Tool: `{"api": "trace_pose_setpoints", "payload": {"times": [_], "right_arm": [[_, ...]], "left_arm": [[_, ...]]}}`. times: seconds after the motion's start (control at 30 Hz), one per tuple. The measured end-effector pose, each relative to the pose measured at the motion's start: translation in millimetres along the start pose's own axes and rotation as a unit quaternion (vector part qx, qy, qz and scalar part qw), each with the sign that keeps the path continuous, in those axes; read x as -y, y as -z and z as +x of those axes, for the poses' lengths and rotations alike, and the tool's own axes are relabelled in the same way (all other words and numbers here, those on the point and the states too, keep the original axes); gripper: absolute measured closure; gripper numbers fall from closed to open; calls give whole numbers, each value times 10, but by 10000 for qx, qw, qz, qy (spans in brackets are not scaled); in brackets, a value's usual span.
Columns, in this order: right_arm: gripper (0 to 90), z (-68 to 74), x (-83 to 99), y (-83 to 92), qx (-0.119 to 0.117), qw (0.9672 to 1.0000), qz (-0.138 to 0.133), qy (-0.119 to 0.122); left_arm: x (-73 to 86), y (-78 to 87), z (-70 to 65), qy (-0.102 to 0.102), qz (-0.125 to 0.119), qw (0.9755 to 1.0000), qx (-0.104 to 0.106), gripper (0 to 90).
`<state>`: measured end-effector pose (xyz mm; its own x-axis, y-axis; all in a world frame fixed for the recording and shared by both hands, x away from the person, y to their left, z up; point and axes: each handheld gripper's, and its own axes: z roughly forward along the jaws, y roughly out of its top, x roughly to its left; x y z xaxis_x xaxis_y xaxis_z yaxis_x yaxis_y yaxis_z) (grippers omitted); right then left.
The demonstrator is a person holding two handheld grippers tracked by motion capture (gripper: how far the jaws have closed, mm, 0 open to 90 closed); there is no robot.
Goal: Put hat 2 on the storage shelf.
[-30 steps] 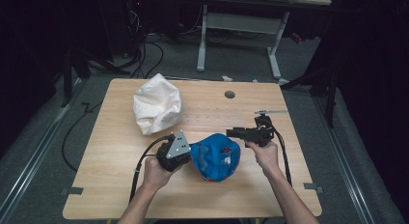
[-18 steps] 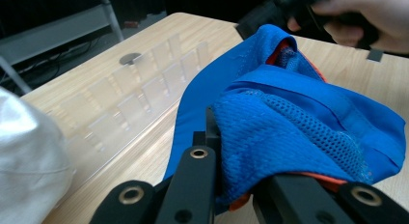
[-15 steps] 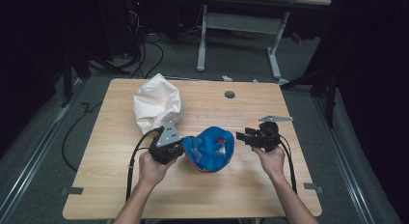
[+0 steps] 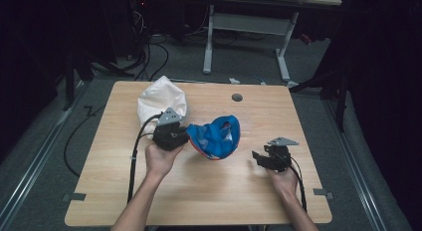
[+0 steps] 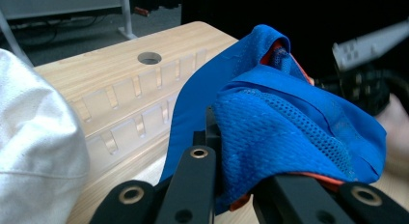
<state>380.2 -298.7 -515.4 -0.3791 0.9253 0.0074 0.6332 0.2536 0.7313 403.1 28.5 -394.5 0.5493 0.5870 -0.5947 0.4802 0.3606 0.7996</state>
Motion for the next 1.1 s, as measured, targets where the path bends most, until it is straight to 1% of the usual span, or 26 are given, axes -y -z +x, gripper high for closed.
{"api": "trace_pose_setpoints", "payload": {"times": [0.03, 0.13, 0.2, 0.27, 0.33, 0.43, 0.47, 0.57, 0.63, 0.77, 0.8, 0.87, 0.93, 1.1], "right_arm": [[398, -6, 22, -16, 22, 10000, 24, 1], [394, -3, 88, -78, 70, 9999, 103, -4], [387, 16, 117, -96, 138, 9999, 36, 45], [389, 15, 117, -98, 136, 9999, 34, 40], [386, 13, 117, -98, 132, 9999, 32, 53], [384, 17, 117, -97, 121, 9999, 38, 34], [384, 19, 117, -97, 126, 9999, 39, 35], [382, 19, 118, -97, 131, 9999, 38, 42], [381, 18, 118, -98, 143, 9999, 34, 58], [378, 22, 119, -98, 150, 9999, 37, 54], [378, 23, 119, -98, 152, 9999, 37, 55], [377, 24, 120, -98, 153, 9999, 37, 55], [376, 25, 120, -98, 153, 9999, 36, 55], [375, 26, 120, -98, 158, 9999, 37, 56]], "left_arm": [[-29, -25, -1, 88, -45, 9999, -34, 886], [-116, -86, 1, 234, -39, 9997, -115, 885], [-172, -118, -3, 388, -87, 9991, -140, 885], [-233, -148, 6, 544, -129, 9983, -177, 885], [-300, -177, 17, 717, -211, 9970, -198, 886], [-400, -222, 52, 1065, -395, 9932, -247, 885], [-424, -240, 68, 1126, -441, 9923, -275, 885], [-468, -299, 91, 1175, -548, 9908, -394, 885], [-487, -341, 102, 1146, -618, 9902, -503, 885], [-535, -417, 140, 1204, -769, 9874, -678, 885], [-547, -435, 153, 1233, -814, 9864, -719, 885], [-569, -470, 180, 1324, -928, 9834, -820, 885], [-577, -503, 213, 1371, -1022, 9810, -911, 885], [-569, -593, 291, 1448, -1191, 9760, -1107, 885]]}}
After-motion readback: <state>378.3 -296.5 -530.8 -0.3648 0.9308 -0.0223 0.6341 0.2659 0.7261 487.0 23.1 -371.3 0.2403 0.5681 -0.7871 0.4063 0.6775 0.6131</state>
